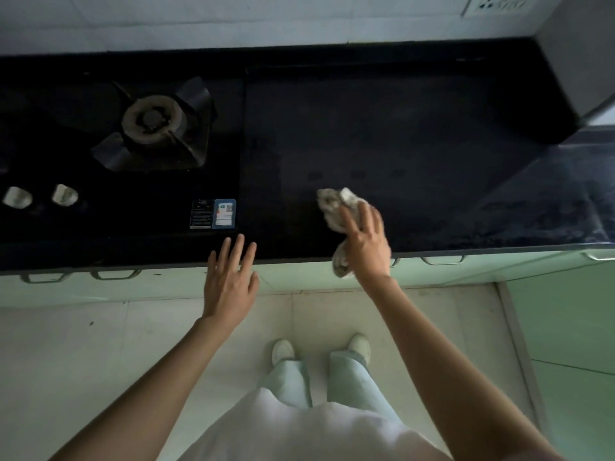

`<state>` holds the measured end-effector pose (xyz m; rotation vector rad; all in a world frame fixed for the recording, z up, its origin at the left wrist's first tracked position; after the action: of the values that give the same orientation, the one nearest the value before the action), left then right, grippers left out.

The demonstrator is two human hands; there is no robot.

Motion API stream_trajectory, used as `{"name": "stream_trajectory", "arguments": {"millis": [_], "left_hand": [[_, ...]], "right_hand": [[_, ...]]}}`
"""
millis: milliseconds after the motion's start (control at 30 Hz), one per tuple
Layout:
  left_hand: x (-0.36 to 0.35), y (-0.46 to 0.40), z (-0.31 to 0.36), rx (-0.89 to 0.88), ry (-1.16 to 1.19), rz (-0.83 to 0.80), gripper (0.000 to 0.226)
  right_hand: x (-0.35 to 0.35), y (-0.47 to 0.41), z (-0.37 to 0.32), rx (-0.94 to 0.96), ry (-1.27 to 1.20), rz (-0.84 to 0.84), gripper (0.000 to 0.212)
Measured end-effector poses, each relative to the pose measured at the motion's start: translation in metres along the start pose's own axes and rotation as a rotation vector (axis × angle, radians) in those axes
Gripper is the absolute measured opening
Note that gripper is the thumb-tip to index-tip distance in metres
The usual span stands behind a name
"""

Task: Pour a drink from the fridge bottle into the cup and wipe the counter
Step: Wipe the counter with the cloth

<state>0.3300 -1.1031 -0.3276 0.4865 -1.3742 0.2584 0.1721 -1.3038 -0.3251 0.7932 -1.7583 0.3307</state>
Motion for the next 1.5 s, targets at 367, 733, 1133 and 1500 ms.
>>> {"name": "stream_trajectory", "arguments": {"millis": [367, 733, 1133, 1500], "left_hand": [[-0.023, -0.054, 0.214, -0.268, 0.147, -0.079, 0.055], [-0.044, -0.066, 0.250, -0.235, 0.082, -0.134, 0.058], [-0.045, -0.067, 0.251, -0.239, -0.016, -0.092, 0.064], [-0.047, -0.066, 0.252, -0.227, -0.049, -0.108, 0.069]], "right_hand": [[0.036, 0.028, 0.110, -0.129, -0.044, 0.113, 0.080], [0.089, 0.037, 0.241, -0.308, -0.051, 0.150, 0.077], [0.101, 0.030, 0.292, -0.255, -0.022, 0.119, 0.075], [0.094, 0.042, 0.255, -0.209, -0.062, 0.193, 0.082]]}}
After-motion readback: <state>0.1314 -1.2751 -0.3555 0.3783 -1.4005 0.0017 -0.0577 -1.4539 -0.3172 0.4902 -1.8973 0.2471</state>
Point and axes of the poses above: each hand's wrist, its own y-axis away from the middle knuckle, its own x-axis out of the back of the hand, z = x × y, the point moved 10 cm from there along -y, towards the middle knuckle, and after that the axes turned 11 degrees about -z, right-handed, at the moved point
